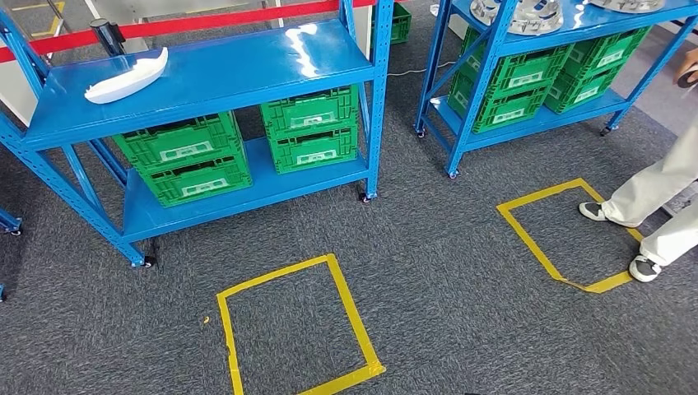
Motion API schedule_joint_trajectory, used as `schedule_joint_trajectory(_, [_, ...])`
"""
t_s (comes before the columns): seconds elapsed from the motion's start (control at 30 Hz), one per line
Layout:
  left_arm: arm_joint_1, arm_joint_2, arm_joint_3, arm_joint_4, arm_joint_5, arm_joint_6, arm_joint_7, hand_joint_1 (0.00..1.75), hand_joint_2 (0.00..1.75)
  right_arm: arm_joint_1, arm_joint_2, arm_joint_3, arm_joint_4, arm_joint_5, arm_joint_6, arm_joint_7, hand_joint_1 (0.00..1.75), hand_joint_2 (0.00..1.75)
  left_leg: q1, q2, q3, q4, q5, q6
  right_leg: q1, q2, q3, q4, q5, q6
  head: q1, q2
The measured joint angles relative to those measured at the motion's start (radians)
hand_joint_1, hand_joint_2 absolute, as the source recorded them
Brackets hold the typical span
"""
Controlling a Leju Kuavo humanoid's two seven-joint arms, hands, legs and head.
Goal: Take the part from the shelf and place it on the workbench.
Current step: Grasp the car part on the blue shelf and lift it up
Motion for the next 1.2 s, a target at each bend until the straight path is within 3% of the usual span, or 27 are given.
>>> schedule_joint_trajectory(0.9, [0.000,0.000,0.000,-0.005,0.000,0.000,0.000,0.00,0.00,0.000,0.000,0.000,0.002,0.000,0.000,0.000,0.00,0.00,0.000,0.000,0.000,0.000,0.000,0.000,0.000,0.000,0.000,0.000,0.000,0.000,0.000,0.000])
schedule_joint_trajectory(0.97, [0.000,0.000,0.000,-0.006,0.000,0.000,0.000,0.00,0.87,0.000,0.000,0.000,0.002,0.000,0.000,0.000,0.00,0.00,0.000,0.000,0.000,0.000,0.000,0.000,0.000,0.000,0.000,0.000,0.000,0.000,0.000,0.000])
schedule_joint_trajectory(1.03, [0.000,0.000,0.000,-0.006,0.000,0.000,0.000,0.00,1.75,0.000,0.000,0.000,0.002,0.000,0.000,0.000,0.00,0.87,0.000,0.000,0.000,0.000,0.000,0.000,0.000,0.000,0.000,0.000,0.000,0.000,0.000,0.000])
schedule_joint_trajectory(1.1, [0.000,0.000,0.000,-0.006,0.000,0.000,0.000,0.00,1.75,0.000,0.000,0.000,0.002,0.000,0.000,0.000,0.00,1.75,0.000,0.000,0.000,0.000,0.000,0.000,0.000,0.000,0.000,0.000,0.000,0.000,0.000,0.000])
schedule_joint_trajectory(1.2, [0.000,0.000,0.000,-0.006,0.000,0.000,0.000,0.00,1.75,0.000,0.000,0.000,0.002,0.000,0.000,0.000,0.00,1.75,0.000,0.000,0.000,0.000,0.000,0.000,0.000,0.000,0.000,0.000,0.000,0.000,0.000,0.000])
